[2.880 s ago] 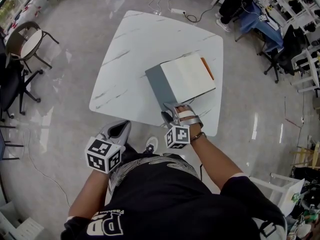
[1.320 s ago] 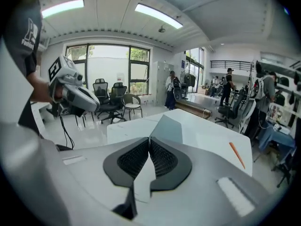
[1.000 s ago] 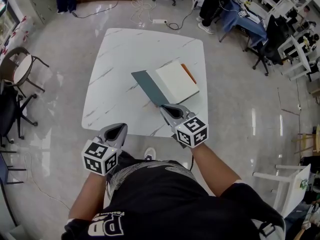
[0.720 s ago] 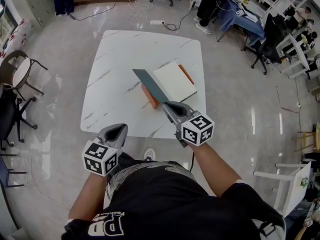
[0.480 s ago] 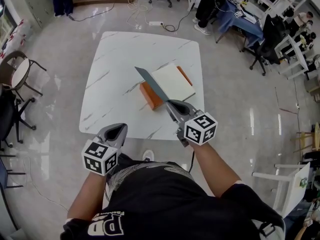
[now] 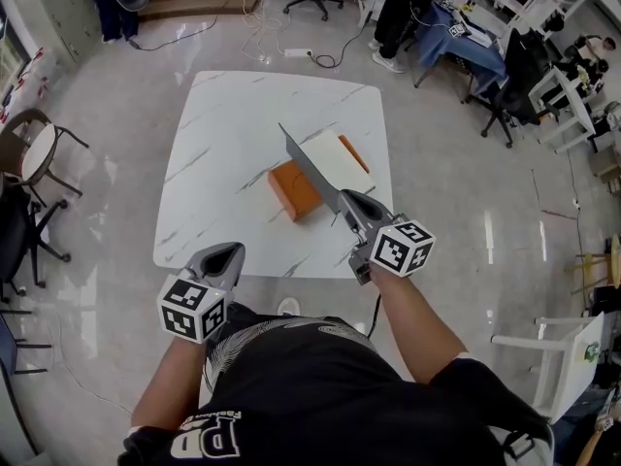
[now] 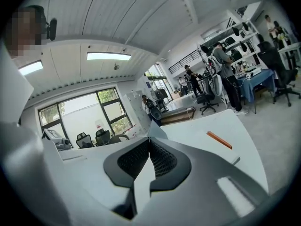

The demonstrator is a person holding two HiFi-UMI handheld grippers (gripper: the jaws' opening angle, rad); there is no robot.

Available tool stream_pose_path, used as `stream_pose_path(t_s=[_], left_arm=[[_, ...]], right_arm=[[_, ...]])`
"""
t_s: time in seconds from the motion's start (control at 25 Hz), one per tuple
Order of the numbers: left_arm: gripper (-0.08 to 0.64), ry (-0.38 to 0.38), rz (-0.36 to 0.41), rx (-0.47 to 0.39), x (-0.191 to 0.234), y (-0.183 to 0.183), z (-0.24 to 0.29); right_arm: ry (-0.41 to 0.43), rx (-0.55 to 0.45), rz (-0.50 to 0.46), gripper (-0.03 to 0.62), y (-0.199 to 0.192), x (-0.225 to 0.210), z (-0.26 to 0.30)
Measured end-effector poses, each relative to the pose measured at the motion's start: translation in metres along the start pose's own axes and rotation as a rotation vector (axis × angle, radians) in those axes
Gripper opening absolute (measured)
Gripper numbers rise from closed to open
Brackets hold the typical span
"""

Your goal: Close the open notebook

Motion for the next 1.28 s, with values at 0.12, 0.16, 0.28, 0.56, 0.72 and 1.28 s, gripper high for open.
stream_pose_path(t_s=[0.12,0.16,0.28,0.56,0.72,1.28], left_arm=[[0.058,-0.003,0.004,-0.001,-0.001,0.003,0.001],[0.058,-0.005,0.006,-0.001,-0.001,0.003,0.002],[0.058,-0.012,0.013,-0.001,-0.003,0.005,0.004],[0.058,-0.018,0.012,0.003,-0.001,0.006,0.01],[0.058,-0.02,0.009,0.007,0.0,0.007,0.014],[0.058,-0.023,-0.001,0.017,0.007,0.014,0.026]], right_arm=[[-0.033,-0.031,0.016,0.006,0.006,-0.009,-0.003],[-0.045,-0.04,0.021,0.006,0.008,-0.012,-0.004],[-0.073,-0.061,0.028,0.006,0.013,-0.023,-0.006],[-0.144,-0.077,0.016,0.006,0.019,-0.051,-0.011],[-0.176,-0.081,0.021,0.006,0.025,-0.069,-0.011],[-0.274,-0.051,0.102,0.006,0.019,-0.128,-0.014]])
Point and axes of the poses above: the fingertips, and each gripper's own axes: z forward along the fingers, x to its left, y out of its top, the point moved 1 cm from there along -z, backward along the fingers, and after that the axes turned 3 degrees about z, right-handed, at the moved point
